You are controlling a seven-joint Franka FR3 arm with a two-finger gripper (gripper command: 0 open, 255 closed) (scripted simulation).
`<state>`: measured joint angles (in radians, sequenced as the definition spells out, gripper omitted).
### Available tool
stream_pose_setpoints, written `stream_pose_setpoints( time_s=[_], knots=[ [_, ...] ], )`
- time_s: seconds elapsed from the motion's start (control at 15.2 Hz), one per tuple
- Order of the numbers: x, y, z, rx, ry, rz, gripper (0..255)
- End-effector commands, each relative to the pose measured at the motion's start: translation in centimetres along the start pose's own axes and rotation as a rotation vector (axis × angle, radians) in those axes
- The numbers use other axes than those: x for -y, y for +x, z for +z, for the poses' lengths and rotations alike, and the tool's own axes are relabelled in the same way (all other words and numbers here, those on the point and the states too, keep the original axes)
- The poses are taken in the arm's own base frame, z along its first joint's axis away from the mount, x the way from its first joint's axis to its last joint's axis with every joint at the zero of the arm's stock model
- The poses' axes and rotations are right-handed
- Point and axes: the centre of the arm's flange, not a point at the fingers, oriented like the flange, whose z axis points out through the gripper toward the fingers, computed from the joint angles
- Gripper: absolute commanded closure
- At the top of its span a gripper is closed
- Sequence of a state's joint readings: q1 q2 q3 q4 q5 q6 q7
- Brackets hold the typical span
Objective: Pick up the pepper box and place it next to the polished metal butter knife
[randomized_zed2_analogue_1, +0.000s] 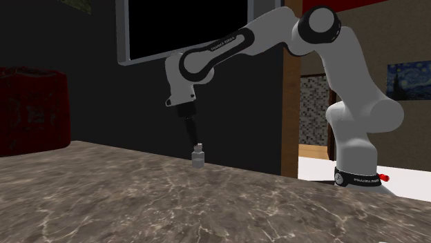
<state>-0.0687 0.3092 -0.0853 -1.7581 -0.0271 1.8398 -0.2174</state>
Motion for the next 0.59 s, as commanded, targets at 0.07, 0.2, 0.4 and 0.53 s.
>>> stream_pose_setpoints(
  time_s=[0.07,0.2,0.4,0.53],
  knots=[
    [-0.05,0.03,1.87,0.0,0.0,0.0,0],
    [-0.04,0.03,1.87,0.0,0.0,0.0,0],
    [-0.05,0.03,1.87,0.0,0.0,0.0,0],
    [-0.05,0.03,1.87,0.0,0.0,0.0,0]
  ],
)
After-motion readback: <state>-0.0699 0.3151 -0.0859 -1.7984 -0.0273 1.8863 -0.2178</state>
